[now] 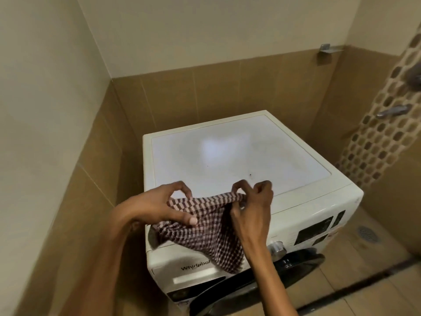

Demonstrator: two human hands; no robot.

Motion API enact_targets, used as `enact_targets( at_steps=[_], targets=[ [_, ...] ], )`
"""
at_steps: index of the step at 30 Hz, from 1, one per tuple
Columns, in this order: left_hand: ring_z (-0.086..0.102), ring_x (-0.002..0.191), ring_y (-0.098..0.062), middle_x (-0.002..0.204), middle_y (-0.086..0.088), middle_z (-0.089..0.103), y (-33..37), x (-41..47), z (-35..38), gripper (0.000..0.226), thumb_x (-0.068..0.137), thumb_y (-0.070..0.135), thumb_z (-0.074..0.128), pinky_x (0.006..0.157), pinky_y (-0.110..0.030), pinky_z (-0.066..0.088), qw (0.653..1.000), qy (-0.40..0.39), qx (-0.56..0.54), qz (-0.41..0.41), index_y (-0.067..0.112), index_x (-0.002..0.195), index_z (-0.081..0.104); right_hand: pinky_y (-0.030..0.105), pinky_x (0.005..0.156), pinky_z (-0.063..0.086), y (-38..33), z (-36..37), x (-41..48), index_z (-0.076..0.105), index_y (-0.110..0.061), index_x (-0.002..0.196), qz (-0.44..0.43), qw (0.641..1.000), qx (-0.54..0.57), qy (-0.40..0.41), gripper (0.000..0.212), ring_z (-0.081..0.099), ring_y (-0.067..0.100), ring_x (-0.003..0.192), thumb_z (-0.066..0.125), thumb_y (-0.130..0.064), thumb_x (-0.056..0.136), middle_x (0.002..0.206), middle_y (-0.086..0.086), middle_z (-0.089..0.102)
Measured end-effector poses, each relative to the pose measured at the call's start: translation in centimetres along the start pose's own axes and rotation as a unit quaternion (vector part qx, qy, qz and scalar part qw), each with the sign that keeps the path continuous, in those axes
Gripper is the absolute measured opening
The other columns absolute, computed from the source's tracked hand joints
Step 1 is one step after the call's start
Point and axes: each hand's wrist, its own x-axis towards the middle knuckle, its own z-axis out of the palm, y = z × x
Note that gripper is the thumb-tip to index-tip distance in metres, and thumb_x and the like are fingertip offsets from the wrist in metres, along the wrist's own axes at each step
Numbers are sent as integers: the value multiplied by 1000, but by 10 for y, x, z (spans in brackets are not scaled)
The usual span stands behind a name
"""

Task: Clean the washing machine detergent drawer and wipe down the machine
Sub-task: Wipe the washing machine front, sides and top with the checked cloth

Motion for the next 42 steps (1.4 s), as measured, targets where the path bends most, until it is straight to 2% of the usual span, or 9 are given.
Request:
enact_targets(
  at_steps=[2, 7, 12, 15, 17, 20, 24, 33, 42],
  targets=[
    [71, 86, -19, 92, -4, 74, 2, -6, -2, 55, 48, 43, 85, 83, -33, 56, 1000, -10, -6, -16, 23, 96, 66, 25, 53, 40, -11, -7, 2, 59, -19, 91, 1, 1000, 1, 30, 30, 44, 18, 81, 55, 3, 71, 90, 0, 33],
    [60, 69, -10, 90, -2, 68, -15, 37, -10, 29, 75, 29, 74, 62, -22, 46, 966, 244, -21, -84, 9, 96, 67, 19, 47, 33, -25, 17, 22, 53, -14, 107, -19, 1000, 16, 18, 33, 46, 13, 59, 44, 7, 83, 88, 5, 52],
    [53, 112, -32, 125, -18, 53, -57, 63, 10, 53, 80, 32, 70, 95, -41, 45, 906, 347, 136, -201, 11, 125, 50, 33, 92, 48, -7, 77, 4, 38, -14, 136, -76, 974, -71, -200, 52, 53, 26, 112, 45, 5, 87, 129, 13, 50],
    [41, 122, -33, 132, -19, 42, -64, 64, 37, 50, 89, 21, 57, 102, -41, 36, 863, 436, 197, -163, 12, 135, 39, 48, 117, 13, 8, 98, -8, 39, -20, 138, -177, 913, -171, -325, 41, 24, 31, 141, 35, -21, 97, 148, 6, 35],
    [40, 125, -26, 137, -14, 41, -66, 72, 58, 42, 93, 12, 49, 105, -33, 33, 899, 406, 147, -69, 11, 134, 43, 52, 112, -10, 14, 102, -5, 28, -30, 144, -224, 865, -222, -389, 60, 5, 24, 146, 4, -47, 91, 157, -4, 16],
    [24, 140, -16, 153, 0, 24, -83, 80, 84, 46, 100, 22, 32, 116, -31, 15, 943, 308, 123, -11, 20, 146, 26, 53, 113, -12, 21, 101, 4, 14, -29, 148, -270, 821, -265, -427, 88, -5, 16, 146, -23, -62, 76, 157, -10, -1],
    [-6, 145, -12, 157, 3, -6, -107, 84, 95, 51, 102, 32, 14, 113, -26, -10, 909, 338, 238, -46, 21, 149, -4, 43, 116, 6, 30, 91, 26, 17, -34, 147, -284, 819, -208, -453, 50, 7, 9, 145, 14, -45, 98, 156, -13, 11],
    [-8, 146, -21, 157, -13, -9, -112, 117, 69, 69, 85, 34, -5, 113, -31, -12, 867, 367, 299, -156, 5, 147, -6, 47, 117, -8, 22, 131, 25, 7, -36, 148, -284, 846, -220, -395, 70, -1, 14, 146, -6, -47, 80, 158, -7, 4],
    [17, 143, -35, 153, -23, 18, -129, 149, 35, 57, 98, 27, 22, 114, -54, 16, 832, 415, 287, -230, -4, 145, 17, 48, 115, -8, 5, 177, 55, 22, -30, 148, -304, 849, -166, -399, 50, 6, 18, 146, 25, -37, 98, 157, -4, 14]
  ],
)
